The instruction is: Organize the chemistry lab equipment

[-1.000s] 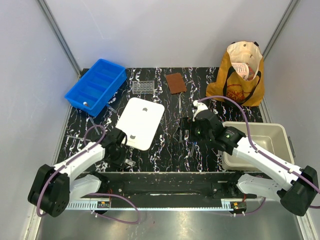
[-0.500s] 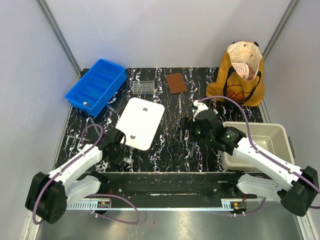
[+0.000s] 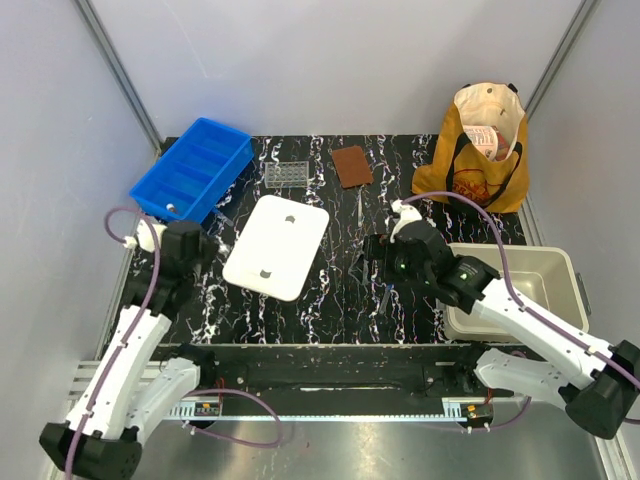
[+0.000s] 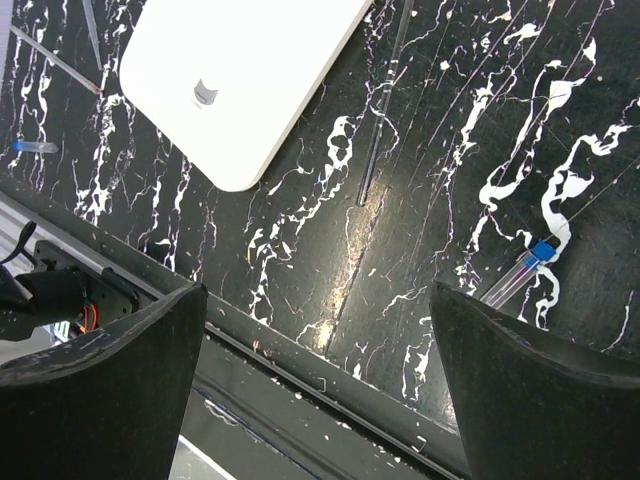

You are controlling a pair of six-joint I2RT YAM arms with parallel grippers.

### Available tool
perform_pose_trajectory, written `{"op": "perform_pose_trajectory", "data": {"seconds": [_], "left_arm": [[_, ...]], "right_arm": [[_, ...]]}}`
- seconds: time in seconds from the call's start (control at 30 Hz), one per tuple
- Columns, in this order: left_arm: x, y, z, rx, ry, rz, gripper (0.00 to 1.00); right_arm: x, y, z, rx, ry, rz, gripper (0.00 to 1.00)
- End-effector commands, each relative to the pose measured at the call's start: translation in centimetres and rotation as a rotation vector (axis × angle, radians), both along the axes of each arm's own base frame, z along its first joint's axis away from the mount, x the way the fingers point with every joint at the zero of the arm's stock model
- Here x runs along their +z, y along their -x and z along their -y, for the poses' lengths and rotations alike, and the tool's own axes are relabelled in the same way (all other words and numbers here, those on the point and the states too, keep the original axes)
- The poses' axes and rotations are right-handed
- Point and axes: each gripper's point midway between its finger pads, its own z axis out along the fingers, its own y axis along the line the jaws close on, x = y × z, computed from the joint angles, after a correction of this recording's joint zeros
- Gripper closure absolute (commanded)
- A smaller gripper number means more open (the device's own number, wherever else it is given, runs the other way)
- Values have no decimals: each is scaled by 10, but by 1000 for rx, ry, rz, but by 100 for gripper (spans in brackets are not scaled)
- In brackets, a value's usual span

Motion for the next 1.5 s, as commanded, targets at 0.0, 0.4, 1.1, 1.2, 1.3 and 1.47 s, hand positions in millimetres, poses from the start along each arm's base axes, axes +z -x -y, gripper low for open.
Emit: {"op": "perform_pose_trajectory", "data": {"seconds": [0.0,0.4,1.1,1.2,1.3,1.47], "left_arm": [[76,-46,-48,1,-229,247,72],[24,-150,-157,-8,-120,23,78],[-34,-226,-207,-25,12,-58,77],[-46,-229,-211,-12,21,-88,75],[-50,-230,-210,-16,28,-94,66],[-48,-231,-210,-29,23,-93,54]], "right_arm": [[29,-3,8,-19,-22,91,2],[30,-1,13,-11,-6,110,2],[18,-16,8,-17,58,115,1],[17,-17,7,-14,63,115,1],[18,-17,9,-17,64,118,1],[19,-16,7,-18,53,115,1]]}}
